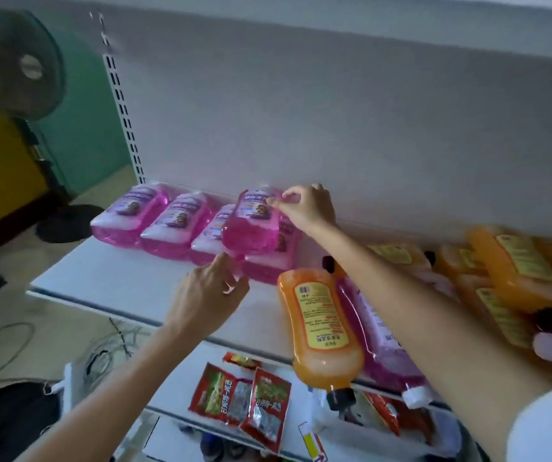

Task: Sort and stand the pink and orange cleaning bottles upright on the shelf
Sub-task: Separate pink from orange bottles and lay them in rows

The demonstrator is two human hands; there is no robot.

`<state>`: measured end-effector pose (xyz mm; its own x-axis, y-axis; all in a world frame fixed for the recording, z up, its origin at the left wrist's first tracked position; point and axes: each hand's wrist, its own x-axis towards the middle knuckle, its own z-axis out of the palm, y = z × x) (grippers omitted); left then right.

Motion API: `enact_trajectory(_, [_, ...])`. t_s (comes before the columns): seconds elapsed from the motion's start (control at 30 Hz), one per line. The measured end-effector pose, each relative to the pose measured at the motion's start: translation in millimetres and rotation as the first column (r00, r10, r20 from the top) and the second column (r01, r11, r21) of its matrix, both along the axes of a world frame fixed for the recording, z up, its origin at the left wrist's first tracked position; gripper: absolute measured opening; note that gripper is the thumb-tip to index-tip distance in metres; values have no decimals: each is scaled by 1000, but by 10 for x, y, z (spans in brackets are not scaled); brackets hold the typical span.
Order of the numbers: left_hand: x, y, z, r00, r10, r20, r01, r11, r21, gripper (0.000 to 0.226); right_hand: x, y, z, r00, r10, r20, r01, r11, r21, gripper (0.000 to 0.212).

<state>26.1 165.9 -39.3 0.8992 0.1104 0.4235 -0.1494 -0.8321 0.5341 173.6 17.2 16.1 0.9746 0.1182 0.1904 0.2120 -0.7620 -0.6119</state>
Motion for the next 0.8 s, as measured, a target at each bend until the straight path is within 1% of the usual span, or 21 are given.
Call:
enact_trajectory(0.07, [46,-37,-23,976,-193,104,192,981,24,35,-11,-125,13,999,-27,22,28,998,-63,38])
enact_trajectory(0.13, [110,-136,-68,916,-374,146,365,927,84,34,-92,-282,-14,1000,-5,6,6,997,-79,30])
enact_trajectory(0.2, [128,-279,-96,859,-481,175,466,876,121,29,-218,-488,-41,1000,13,23,-11,996,-83,22])
enact_trajectory(0.3, [118,-471,-72,786,-581,212,561,814,149,24,-435,-852,-62,997,21,72,-13,994,-105,14])
enact_trajectory(0.43, [100,-687,39,744,-647,166,630,762,148,30,-792,-1234,-103,998,28,53,-17,981,-192,20])
enact_trajectory(0.5, [102,-796,77,740,-667,83,652,743,154,35,-986,-1362,-90,996,58,71,-37,964,-263,25])
enact_trajectory(0.57, [108,-906,97,748,-663,15,647,735,204,40,-1185,-1467,-59,991,118,62,-90,935,-343,26])
enact_trajectory(0.63, [111,-1008,106,781,-624,-26,607,750,263,49,-1355,-1533,-57,982,180,48,-146,904,-402,28])
enact_trajectory(0.7, [130,-1075,117,824,-565,-33,553,791,264,56,-1441,-1574,-116,972,235,18,-207,886,-416,34])
enact_trajectory(0.77, [136,-1090,124,836,-548,-11,537,815,218,53,-1507,-1568,-166,972,232,-41,-227,877,-423,43])
enact_trajectory(0.8, [133,-1087,124,835,-550,2,537,818,207,49,-1542,-1571,-186,973,227,-39,-222,879,-423,45])
